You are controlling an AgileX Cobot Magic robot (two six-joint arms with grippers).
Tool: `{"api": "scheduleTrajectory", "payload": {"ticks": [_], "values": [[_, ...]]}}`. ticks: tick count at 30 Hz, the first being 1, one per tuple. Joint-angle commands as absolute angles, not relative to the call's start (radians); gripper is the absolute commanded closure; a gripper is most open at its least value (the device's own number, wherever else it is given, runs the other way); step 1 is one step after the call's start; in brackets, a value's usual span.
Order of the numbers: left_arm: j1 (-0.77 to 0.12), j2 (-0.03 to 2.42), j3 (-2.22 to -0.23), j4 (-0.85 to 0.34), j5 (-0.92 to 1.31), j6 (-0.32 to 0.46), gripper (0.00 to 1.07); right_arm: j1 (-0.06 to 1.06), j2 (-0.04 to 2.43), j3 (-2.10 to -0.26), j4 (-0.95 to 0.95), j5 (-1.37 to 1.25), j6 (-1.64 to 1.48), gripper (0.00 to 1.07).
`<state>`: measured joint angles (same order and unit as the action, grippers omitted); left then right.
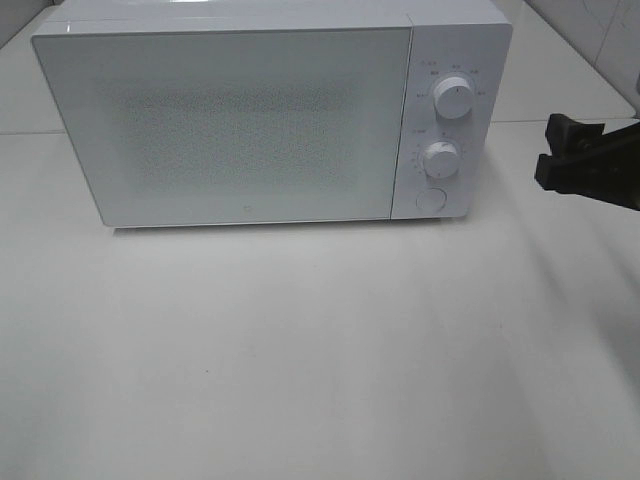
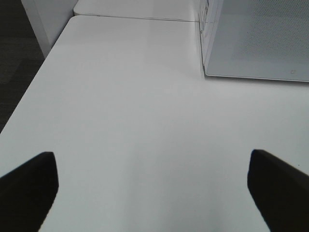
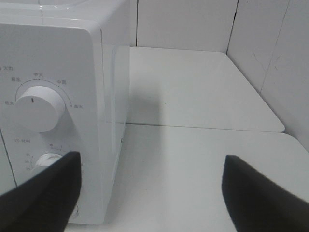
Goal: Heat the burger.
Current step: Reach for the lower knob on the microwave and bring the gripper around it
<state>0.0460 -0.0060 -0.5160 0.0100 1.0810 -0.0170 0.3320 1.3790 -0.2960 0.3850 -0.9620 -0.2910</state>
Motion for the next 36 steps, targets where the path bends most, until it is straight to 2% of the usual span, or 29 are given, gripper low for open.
{"api": "scheduleTrajectory", "payload": {"ticks": [1,2,4,7,17,36], "values": [[0.046,-0.022,-0.516,0.006,1.069,-0.023,0.06,0.403,1.42,-0.297,0.469,-1.069,-0.333,0.31],[0.046,-0.022,-0.516,0.006,1.069,-0.023,0.06,0.403,1.42,-0.297,0.469,-1.069,-0.333,0.31],[0.046,-0.022,-0.516,0.006,1.069,-0.023,0.06,0.487,1.486,-0.297,0.544,-1.164,-0.34,0.31],[0.046,-0.022,-0.516,0.006,1.069,-0.023,0.06,0.55,1.536,-0.299,0.588,-1.228,-0.34,0.31],[0.046,-0.022,-0.516,0.006,1.069,-0.023,0.06,0.686,1.661,-0.351,0.699,-1.301,-0.346,0.31],[0.046,-0.022,-0.516,0.006,1.069,-0.023,0.06,0.712,1.803,-0.509,0.749,-1.324,-0.419,0.31]]}}
